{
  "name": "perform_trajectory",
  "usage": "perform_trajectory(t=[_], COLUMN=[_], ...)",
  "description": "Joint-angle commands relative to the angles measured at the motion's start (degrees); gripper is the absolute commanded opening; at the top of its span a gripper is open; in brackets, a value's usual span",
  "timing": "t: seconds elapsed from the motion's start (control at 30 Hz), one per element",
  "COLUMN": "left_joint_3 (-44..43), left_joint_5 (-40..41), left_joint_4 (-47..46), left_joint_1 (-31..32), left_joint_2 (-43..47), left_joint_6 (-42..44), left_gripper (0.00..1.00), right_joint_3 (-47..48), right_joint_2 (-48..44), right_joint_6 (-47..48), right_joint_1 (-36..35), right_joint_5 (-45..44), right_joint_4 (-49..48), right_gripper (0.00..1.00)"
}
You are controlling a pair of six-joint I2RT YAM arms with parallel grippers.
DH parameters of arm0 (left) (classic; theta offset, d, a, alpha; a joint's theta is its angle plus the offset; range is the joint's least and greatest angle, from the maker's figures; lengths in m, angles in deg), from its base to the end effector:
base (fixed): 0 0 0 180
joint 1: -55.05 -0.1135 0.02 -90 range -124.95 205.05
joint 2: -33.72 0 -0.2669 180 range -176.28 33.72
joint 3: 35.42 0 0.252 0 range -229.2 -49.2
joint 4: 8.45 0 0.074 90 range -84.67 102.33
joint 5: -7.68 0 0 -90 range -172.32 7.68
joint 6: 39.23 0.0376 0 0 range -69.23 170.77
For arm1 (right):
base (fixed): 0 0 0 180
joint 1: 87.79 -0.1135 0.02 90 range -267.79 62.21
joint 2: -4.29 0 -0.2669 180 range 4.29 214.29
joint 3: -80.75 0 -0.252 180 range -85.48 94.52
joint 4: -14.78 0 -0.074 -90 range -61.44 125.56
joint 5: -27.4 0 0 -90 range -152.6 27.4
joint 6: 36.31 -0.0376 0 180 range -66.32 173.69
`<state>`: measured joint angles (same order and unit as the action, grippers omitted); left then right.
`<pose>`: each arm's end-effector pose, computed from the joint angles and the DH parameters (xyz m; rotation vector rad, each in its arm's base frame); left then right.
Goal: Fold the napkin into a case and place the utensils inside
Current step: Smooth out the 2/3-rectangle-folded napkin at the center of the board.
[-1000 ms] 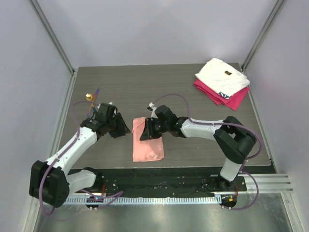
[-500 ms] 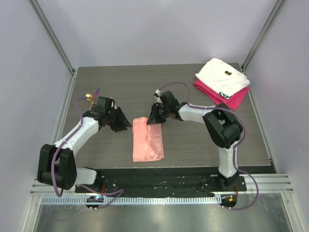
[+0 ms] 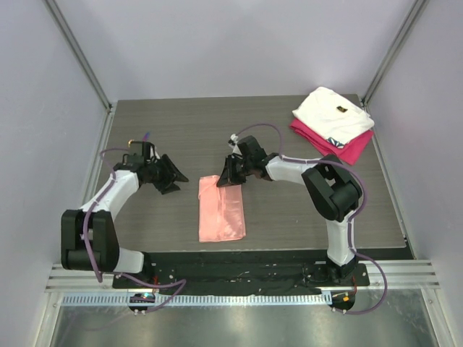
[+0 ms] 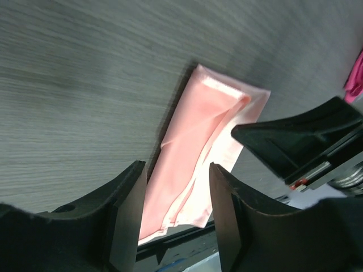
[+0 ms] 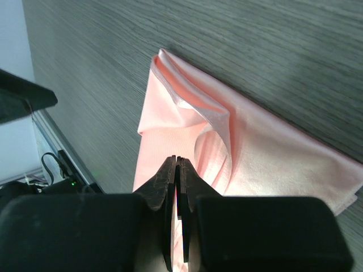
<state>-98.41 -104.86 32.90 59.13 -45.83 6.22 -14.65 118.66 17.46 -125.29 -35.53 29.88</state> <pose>0.2692 -0.0337 0.2120 -0.7824 2.5662 -0.8036 0.3268 0.2723 0.1557 -0.2836 2.5496 1.1280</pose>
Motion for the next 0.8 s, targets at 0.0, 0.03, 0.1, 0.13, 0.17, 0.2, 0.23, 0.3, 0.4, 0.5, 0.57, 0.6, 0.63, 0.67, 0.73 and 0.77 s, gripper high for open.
perform_trajectory(t=[0.0, 0.03, 0.1, 0.13, 0.17, 0.2, 0.23, 0.3, 0.4, 0.5, 0.57, 0.6, 0.63, 0.67, 0.73, 0.77], left_joint_3=[-4.57, -5.19, -6.86, -7.47, -8.44, -9.05, -9.58, -10.55, -11.52, -11.79, -10.30, -9.68, -8.11, -7.22, -4.77, -4.06], left_joint_5=[-4.00, -3.56, -2.94, -3.03, -2.16, -1.72, -1.45, -1.36, -0.31, -2.32, -3.47, -3.82, -4.08, -4.00, -2.43, -1.02], left_joint_4=[-1.30, -1.03, -0.68, -0.68, -0.59, 0.19, 0.29, 0.64, 0.90, 1.43, 0.99, 0.99, 1.25, 1.26, 1.87, 2.48], left_joint_1=[-5.73, -7.05, -8.11, -9.08, -9.52, -9.96, -10.84, -11.98, -13.39, -13.48, -13.31, -13.22, -12.96, -12.34, -9.19, -7.52], left_joint_2=[-0.17, -0.26, -1.31, -1.75, -3.06, -3.85, -4.56, -6.66, -8.25, -8.43, -6.77, -5.98, -3.71, -2.29, 0.61, 3.41], left_joint_6=[0.70, 0.78, 0.70, 0.70, 0.70, 0.70, 0.70, 0.61, 1.31, 1.84, 1.93, 2.19, 2.37, 2.45, 3.07, 3.24], left_gripper=[0.54, 0.57, 0.58, 0.59, 0.59, 0.59, 0.59, 0.58, 0.57, 0.57, 0.57, 0.56, 0.56, 0.56, 0.56, 0.56], right_joint_3=[1.16, 1.33, 1.24, 1.33, 1.33, 1.33, 1.50, 1.94, 2.39, 1.86, 1.95, 2.29, 2.47, 2.65, 3.09, 3.00], right_joint_2=[0.24, 0.42, 0.33, 0.24, 0.24, 0.50, 0.85, 1.73, 3.40, 4.11, 4.46, 4.46, 4.55, 4.55, 4.29, 3.94], right_joint_6=[-2.35, -2.62, -2.71, -2.62, -2.79, -2.88, -3.14, -2.97, -2.18, -1.22, -0.17, 0.36, 0.89, 1.42, 2.65, 2.74], right_joint_1=[-0.21, -0.21, -0.30, -0.30, -0.30, -0.30, -0.38, -0.47, -0.12, 0.23, 0.49, 0.58, 0.58, 0.58, 0.67, 0.67], right_joint_5=[2.55, 2.72, 2.72, 2.64, 2.64, 2.90, 3.25, 3.52, 3.34, 2.64, 1.59, 1.23, 0.80, -0.69, -1.40, -1.23], right_joint_4=[-5.27, -5.45, -5.80, -5.89, -5.89, -6.41, -6.59, -6.60, -6.51, -6.16, -5.54, -4.58, -4.05, -3.26, -1.67, -1.67], right_gripper=[0.09, 0.09, 0.09, 0.09, 0.09, 0.09, 0.09, 0.09, 0.09, 0.09, 0.09, 0.09, 0.09, 0.09, 0.09, 0.09])
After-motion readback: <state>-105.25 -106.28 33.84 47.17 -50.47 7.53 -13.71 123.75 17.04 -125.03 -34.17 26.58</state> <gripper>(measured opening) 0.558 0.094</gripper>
